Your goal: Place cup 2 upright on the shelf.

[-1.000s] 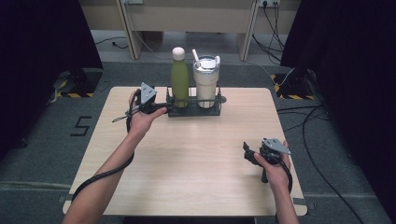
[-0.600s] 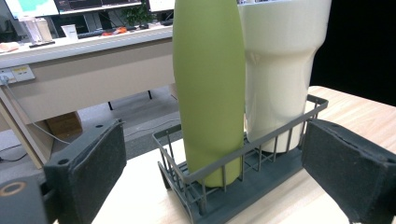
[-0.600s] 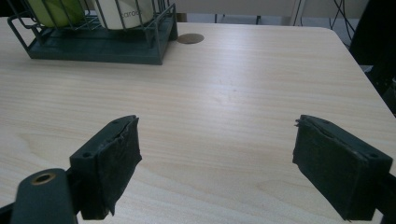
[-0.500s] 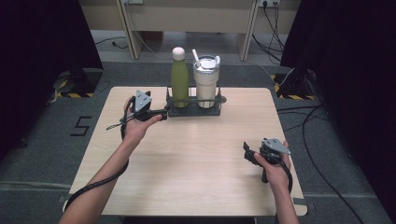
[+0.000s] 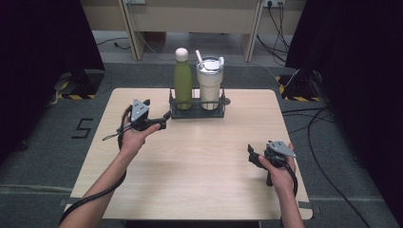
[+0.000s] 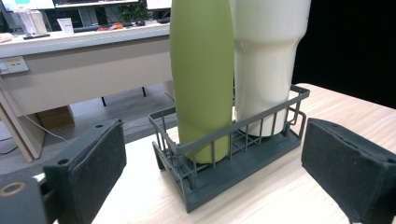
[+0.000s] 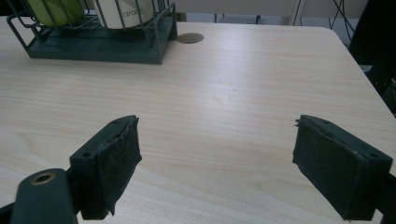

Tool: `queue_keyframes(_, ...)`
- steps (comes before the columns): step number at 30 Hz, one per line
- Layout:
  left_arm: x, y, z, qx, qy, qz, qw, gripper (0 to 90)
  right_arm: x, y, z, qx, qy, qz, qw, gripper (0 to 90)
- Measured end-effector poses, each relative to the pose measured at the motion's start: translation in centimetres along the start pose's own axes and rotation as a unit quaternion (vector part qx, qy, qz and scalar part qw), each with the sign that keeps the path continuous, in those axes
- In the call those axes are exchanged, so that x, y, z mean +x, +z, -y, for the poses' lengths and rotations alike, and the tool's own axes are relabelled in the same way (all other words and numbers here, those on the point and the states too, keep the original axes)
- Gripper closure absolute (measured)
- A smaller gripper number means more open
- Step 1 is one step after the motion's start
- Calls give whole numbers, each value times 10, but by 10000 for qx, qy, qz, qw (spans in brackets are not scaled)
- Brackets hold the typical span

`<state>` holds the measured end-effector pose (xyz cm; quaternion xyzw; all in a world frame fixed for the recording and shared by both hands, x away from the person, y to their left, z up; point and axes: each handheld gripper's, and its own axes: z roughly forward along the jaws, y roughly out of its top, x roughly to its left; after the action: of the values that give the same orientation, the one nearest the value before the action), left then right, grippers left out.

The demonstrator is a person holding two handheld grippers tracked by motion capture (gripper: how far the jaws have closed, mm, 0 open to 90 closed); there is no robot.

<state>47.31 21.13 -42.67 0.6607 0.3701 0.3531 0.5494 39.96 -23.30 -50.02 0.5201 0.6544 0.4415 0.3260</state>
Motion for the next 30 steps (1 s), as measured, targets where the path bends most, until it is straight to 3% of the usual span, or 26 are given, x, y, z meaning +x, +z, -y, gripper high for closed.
queue_keyframes(19,-5,-24,20,73,16,40,10000,60,1,0,0,7,-6,4,10000,148)
queue_keyframes(30,-7,-40,34,79,-83,66,9999,60,1,0,0,19,-9,10,10000,148)
